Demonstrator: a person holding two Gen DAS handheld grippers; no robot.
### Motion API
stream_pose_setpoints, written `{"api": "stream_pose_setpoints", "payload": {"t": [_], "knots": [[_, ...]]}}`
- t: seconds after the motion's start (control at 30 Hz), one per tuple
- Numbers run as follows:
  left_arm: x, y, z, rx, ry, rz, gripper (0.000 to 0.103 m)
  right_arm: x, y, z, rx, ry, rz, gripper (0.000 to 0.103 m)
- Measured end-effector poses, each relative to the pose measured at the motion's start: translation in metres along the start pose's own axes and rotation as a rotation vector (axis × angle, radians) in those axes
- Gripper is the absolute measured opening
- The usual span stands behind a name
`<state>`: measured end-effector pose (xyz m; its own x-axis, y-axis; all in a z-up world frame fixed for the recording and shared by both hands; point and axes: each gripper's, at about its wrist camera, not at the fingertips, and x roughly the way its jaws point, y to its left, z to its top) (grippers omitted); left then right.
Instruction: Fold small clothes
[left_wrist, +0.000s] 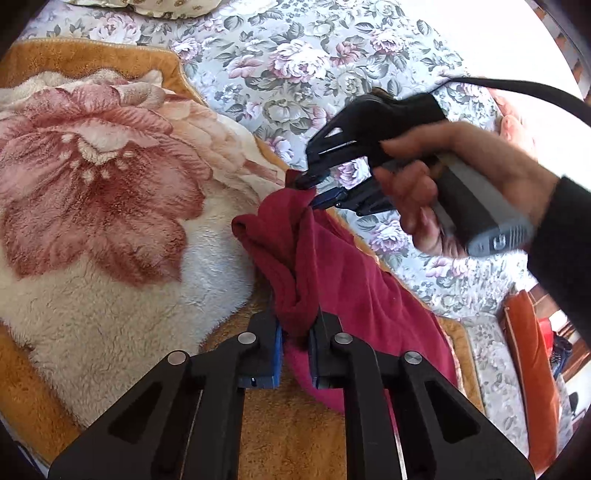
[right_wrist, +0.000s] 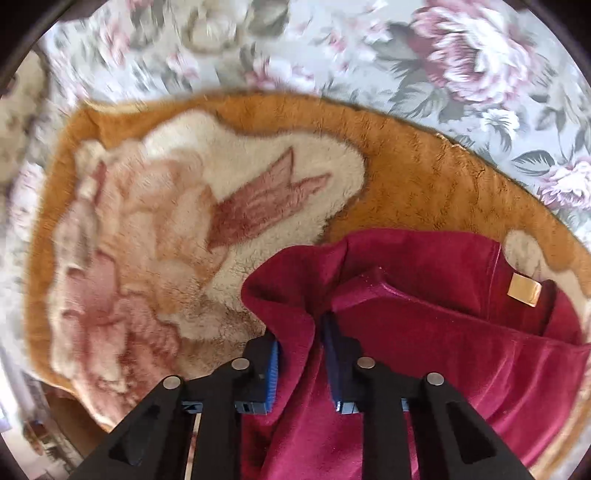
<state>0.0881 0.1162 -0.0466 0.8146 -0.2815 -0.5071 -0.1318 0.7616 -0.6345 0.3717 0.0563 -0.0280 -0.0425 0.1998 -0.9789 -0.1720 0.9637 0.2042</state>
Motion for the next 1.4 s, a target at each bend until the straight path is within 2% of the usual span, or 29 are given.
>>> {"api": "stream_pose_setpoints", "payload": {"t": [0.07, 0.2, 0.4, 0.5, 0.7, 0.9, 1.03, 1.17, 1.27, 1.33, 1.37, 1.4], "knots": [[-0.002, -0.003, 0.001, 0.017, 0.000, -0.008, 0.008, -0.013, -0.012, -0.008, 0.020, -0.047, 0.052, 0.018], [-0.010, -0.021, 0.000, 0.095, -0.011, -0.042, 0.008, -0.045, -0.032, -0.025, 0.038, -0.120, 0.090, 0.017], [-0.023, -0.070, -0.009, 0.233, -0.013, -0.087, 0.008, -0.100, -0.081, -0.048, 0.029, -0.210, 0.160, 0.017], [-0.025, -0.104, -0.021, 0.302, 0.004, -0.102, 0.008, -0.125, -0.106, -0.066, 0.020, -0.250, 0.190, 0.017], [-0.017, -0.167, -0.058, 0.427, 0.056, -0.141, 0.008, -0.163, -0.177, -0.106, 0.005, -0.305, 0.184, 0.017], [-0.002, -0.212, -0.094, 0.496, 0.119, -0.159, 0.008, -0.160, -0.252, -0.135, 0.038, -0.290, 0.156, 0.017], [0.016, -0.231, -0.118, 0.531, 0.194, -0.132, 0.008, -0.147, -0.288, -0.144, 0.060, -0.276, 0.157, 0.017], [0.042, -0.237, -0.136, 0.503, 0.307, -0.115, 0.009, -0.124, -0.314, -0.148, 0.065, -0.257, 0.149, 0.017], [0.056, -0.231, -0.143, 0.454, 0.397, -0.099, 0.015, -0.100, -0.330, -0.150, 0.072, -0.249, 0.147, 0.019], [0.055, -0.225, -0.144, 0.385, 0.453, -0.147, 0.028, -0.092, -0.342, -0.155, 0.105, -0.273, 0.186, 0.025], [0.054, -0.220, -0.148, 0.326, 0.516, -0.204, 0.037, -0.092, -0.347, -0.158, 0.125, -0.303, 0.205, 0.029], [0.051, -0.217, -0.151, 0.297, 0.554, -0.233, 0.041, -0.094, -0.353, -0.162, 0.148, -0.339, 0.225, 0.030]]}}
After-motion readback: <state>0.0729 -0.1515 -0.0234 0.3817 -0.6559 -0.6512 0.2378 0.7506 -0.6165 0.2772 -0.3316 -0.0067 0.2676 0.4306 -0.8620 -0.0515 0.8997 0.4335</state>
